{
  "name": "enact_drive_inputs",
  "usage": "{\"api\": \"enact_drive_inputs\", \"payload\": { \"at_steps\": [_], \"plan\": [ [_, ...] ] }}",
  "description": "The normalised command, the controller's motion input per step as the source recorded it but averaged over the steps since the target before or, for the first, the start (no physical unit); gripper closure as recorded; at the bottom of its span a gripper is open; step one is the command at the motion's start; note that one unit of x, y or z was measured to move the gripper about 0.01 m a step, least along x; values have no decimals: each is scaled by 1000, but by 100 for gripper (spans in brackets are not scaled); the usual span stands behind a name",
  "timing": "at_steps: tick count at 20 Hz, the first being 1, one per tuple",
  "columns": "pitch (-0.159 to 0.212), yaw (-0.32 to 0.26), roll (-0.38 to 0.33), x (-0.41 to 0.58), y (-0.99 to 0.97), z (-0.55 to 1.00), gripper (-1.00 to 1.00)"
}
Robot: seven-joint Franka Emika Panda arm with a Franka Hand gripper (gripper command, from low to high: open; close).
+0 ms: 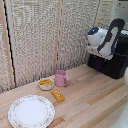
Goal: Carefully navigate your gripper to the air fryer's handle. Confidently seize the handle using your gripper. Gradually bring the handle toward yourself to access the air fryer.
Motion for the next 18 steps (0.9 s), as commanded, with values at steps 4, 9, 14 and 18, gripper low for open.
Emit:
{"api": "enact_drive_inputs", "payload": {
  "at_steps": [4,9,14,18],
  "plan": [
    [8,0,-13,-2,24,14,100],
    [13,-49,-3,6,1,-12,100],
    [0,-77,21,-75,257,23,100],
    [1,-163,260,-29,384,299,100]
  ]
}}
